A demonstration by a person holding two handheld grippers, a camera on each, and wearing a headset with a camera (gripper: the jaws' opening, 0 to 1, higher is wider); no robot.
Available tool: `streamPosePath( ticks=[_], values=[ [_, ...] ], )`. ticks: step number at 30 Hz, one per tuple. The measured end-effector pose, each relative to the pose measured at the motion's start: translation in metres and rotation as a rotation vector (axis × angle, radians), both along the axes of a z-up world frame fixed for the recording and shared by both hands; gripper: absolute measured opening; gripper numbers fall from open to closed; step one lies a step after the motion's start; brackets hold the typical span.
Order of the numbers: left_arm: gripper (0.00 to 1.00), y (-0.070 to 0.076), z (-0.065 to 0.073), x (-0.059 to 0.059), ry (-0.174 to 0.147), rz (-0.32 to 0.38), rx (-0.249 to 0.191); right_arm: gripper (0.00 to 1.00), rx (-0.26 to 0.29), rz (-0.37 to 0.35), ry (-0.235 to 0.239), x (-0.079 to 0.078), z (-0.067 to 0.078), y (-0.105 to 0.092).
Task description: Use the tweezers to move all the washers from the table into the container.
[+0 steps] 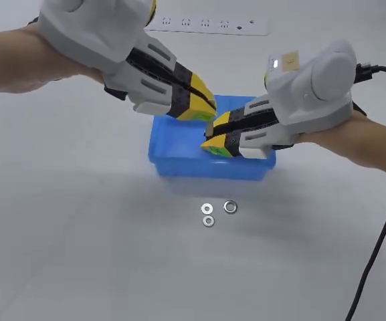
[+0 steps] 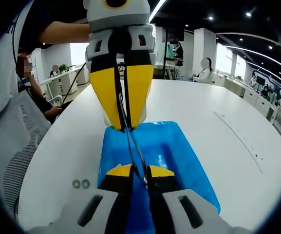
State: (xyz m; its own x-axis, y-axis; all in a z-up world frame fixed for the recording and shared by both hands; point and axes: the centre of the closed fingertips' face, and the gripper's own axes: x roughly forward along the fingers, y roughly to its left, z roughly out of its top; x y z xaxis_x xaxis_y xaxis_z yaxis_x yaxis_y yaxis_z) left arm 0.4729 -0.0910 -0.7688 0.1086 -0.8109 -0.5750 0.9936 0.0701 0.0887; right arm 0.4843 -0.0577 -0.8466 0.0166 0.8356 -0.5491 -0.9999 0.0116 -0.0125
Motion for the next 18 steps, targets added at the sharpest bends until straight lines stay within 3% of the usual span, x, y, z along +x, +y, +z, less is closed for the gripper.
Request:
streamPosePath(
  ticks=[11, 18],
  values=[
    [0.05, -0.003, 0.024, -0.014, -0.041, -0.014, -0.021, 0.13, 0.040, 0.013, -0.029, -0.010, 0.030, -0.002],
    [0.05, -0.001, 0.041, -0.023, -0.061, -0.019, -0.044, 0.14, 0.075, 0.037, -0.045, -0.027, 0.054, -0.005]
  ],
)
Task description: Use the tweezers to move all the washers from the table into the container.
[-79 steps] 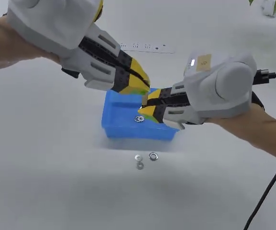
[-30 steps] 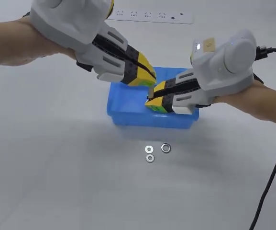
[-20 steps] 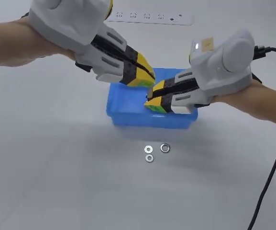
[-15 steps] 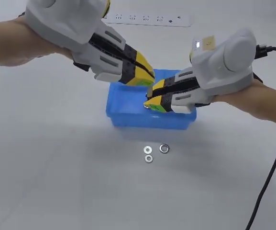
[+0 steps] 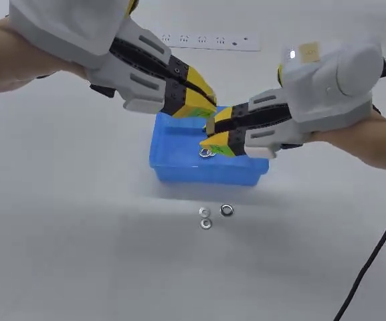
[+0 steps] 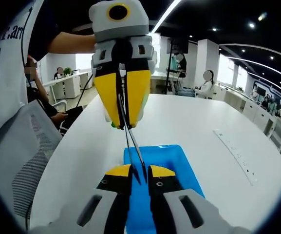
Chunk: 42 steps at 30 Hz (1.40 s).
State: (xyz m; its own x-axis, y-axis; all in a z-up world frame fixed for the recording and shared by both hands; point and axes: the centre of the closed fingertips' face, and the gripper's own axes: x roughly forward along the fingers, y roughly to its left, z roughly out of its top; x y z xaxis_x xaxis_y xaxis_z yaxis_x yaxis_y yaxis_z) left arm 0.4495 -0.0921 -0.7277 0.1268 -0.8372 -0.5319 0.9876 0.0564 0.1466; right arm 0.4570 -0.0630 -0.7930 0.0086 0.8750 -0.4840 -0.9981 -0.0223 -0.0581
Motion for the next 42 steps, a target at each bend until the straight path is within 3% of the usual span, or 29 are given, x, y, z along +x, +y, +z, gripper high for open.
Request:
streamPosePath(
  ticks=[4, 13, 17, 23, 29, 42],
  values=[
    [0.05, -0.002, 0.003, -0.009, -0.005, -0.006, 0.006, 0.14, -0.007, 0.014, -0.012, -0.014, 0.004, -0.003],
    [0.05, -0.009, 0.010, -0.041, 0.001, -0.007, 0.000, 0.14, -0.030, 0.040, -0.026, -0.044, 0.010, -0.013],
    [0.05, -0.011, -0.001, -0.051, 0.014, -0.004, 0.001, 0.14, -0.043, 0.048, -0.021, -0.057, 0.003, -0.017],
    [0.05, -0.025, -0.013, -0.071, 0.031, -0.003, 0.007, 0.14, -0.064, 0.052, -0.008, -0.072, -0.013, -0.026],
    [0.05, -0.031, -0.026, -0.074, 0.050, 0.001, 0.017, 0.14, -0.074, 0.040, 0.011, -0.076, -0.025, -0.033],
    [0.06, -0.035, -0.052, -0.069, 0.047, 0.029, 0.034, 0.13, -0.088, -0.017, 0.040, -0.069, -0.048, -0.040]
  ],
)
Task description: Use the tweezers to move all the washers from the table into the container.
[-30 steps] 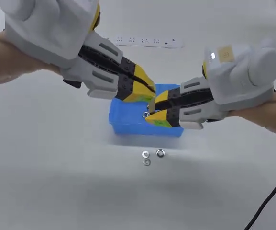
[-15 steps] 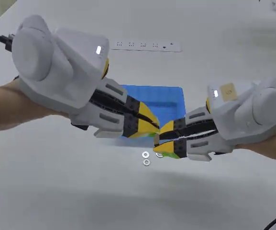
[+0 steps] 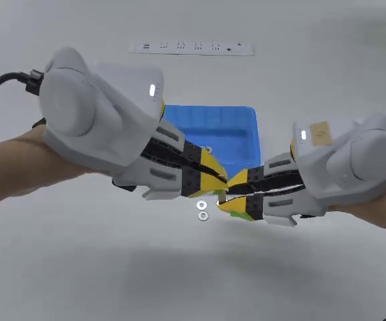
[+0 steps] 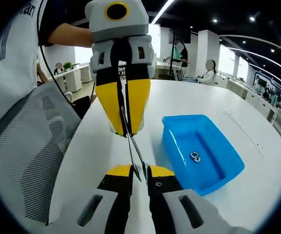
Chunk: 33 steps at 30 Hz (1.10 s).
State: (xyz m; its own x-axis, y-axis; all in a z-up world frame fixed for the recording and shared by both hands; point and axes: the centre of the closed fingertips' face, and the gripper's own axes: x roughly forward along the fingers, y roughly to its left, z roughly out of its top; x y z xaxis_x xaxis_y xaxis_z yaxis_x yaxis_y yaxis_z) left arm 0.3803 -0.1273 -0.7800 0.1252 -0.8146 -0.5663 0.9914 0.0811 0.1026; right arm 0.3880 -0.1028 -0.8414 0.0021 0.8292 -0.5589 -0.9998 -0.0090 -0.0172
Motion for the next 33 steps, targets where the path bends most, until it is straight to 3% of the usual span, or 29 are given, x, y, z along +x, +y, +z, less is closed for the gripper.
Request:
streamPosePath(
  ticks=[8, 15, 33],
  values=[
    [0.06, 0.0001, -0.0091, 0.0071, 0.003, 0.014, 0.001, 0.12, 0.001, -0.006, 0.020, 0.0070, -0.0064, -0.0016],
    [0.06, -0.0011, -0.0073, 0.0078, 0.019, 0.009, -0.010, 0.12, 0.007, 0.003, 0.037, 0.0066, -0.0079, -0.0021],
    [0.05, -0.0025, -0.0061, 0.0093, 0.049, 0.010, -0.013, 0.10, 0.000, 0.058, 0.022, 0.0039, -0.0107, -0.0019]
  ],
)
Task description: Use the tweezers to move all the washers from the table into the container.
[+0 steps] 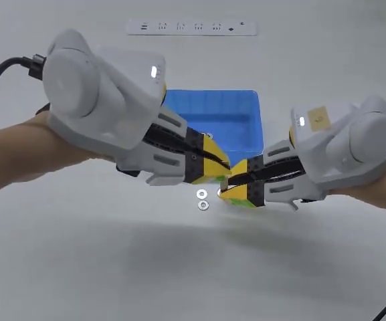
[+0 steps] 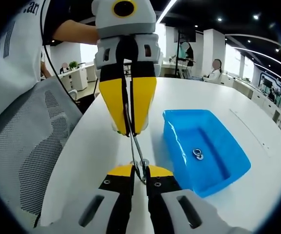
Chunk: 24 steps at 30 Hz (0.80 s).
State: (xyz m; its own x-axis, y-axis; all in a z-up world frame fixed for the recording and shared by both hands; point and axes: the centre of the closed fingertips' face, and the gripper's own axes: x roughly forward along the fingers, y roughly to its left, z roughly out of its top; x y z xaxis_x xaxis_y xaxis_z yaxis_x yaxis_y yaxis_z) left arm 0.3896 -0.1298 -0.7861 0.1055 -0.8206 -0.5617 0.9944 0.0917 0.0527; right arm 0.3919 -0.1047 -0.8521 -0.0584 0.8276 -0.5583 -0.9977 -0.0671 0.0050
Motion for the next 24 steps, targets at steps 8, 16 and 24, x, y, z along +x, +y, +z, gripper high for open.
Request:
streamPosePath(
  ticks=[8, 16, 24],
  values=[
    [0.05, 0.000, 0.001, -0.004, 0.003, -0.023, 0.013, 0.10, -0.016, 0.003, -0.003, -0.004, 0.002, 0.000],
    [0.05, 0.004, 0.020, -0.007, -0.018, -0.037, 0.003, 0.10, -0.002, 0.020, -0.030, -0.006, 0.020, 0.004],
    [0.05, 0.011, 0.043, 0.002, -0.060, -0.040, -0.007, 0.10, 0.018, 0.023, -0.070, 0.005, 0.043, 0.013]
  ],
)
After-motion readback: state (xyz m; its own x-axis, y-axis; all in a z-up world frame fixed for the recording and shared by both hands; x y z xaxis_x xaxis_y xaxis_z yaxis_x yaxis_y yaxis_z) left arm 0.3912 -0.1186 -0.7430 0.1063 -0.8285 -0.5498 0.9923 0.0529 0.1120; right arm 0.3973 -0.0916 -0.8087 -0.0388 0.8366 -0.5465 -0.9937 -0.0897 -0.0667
